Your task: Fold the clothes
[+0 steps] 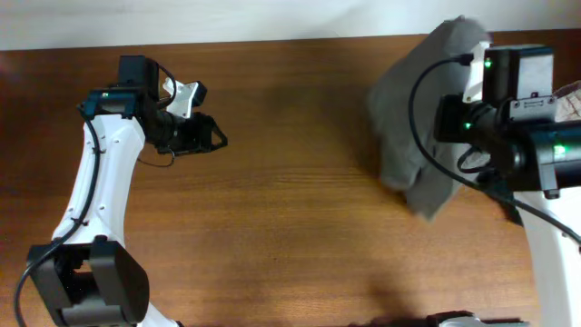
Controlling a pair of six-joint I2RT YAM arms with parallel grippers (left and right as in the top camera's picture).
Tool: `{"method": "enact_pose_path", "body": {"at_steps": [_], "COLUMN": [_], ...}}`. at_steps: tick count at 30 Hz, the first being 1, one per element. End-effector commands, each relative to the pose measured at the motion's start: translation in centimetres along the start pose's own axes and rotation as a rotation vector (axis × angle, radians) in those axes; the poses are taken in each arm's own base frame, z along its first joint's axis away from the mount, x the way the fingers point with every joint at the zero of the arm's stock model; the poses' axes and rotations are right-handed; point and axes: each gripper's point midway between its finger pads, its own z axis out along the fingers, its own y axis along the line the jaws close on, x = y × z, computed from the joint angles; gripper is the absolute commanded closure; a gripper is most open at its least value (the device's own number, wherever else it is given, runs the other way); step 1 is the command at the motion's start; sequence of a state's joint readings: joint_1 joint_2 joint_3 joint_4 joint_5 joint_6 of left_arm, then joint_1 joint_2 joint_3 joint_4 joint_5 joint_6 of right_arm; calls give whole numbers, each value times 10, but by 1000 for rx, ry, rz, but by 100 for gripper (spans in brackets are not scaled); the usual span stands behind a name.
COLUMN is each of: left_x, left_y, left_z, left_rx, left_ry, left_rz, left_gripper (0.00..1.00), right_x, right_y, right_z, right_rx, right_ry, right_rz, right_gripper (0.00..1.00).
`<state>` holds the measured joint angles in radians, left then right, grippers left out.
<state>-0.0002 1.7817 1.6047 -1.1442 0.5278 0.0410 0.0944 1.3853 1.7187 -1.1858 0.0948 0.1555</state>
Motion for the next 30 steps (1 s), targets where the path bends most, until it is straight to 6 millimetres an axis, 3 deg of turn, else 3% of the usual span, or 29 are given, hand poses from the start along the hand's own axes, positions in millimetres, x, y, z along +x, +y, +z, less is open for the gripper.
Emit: {"method": "enact_pose_path", "body": {"at_steps": [1,5,7,9,11,13,16,18,21,25,30], "left_x": [-2,-5,-13,-22,-28,-29,-25,-19,-15,-4,27], "left_y": [-9,-11,-16,-23,-30,-33,-33,-33,-40,-81,-147], "left_z": [-11,-16,-33,-64,-93,-113,-125,-124,-129,-170,-216], "left_rx": [16,16,10,-5,-20,-52,-100,-96,-85,-76,-64], "left_ry": [-33,-48,-96,-180,-260,-313,-341,-320,-325,-446,-607], "left_rz": [30,37,55,79,105,131,138,126,138,320,606], "left_gripper": [50,50,50,50,47,45,43,44,54,54,50], "right_x": [7,39,72,115,146,155,153,148,147,144,137], "right_y": [39,111,176,227,264,279,273,247,224,223,232], "right_z": [33,89,127,151,152,140,119,109,101,84,49], "right_rx": [-56,-132,-213,-243,-272,-275,-259,-216,-168,-186,-230], "right_ry": [82,226,308,381,404,377,377,412,445,428,353], "right_rz": [-60,-160,-240,-310,-400,-454,-439,-423,-417,-427,-422], "right_gripper": [96,96,93,57,45,39,38,39,38,38,37]}}
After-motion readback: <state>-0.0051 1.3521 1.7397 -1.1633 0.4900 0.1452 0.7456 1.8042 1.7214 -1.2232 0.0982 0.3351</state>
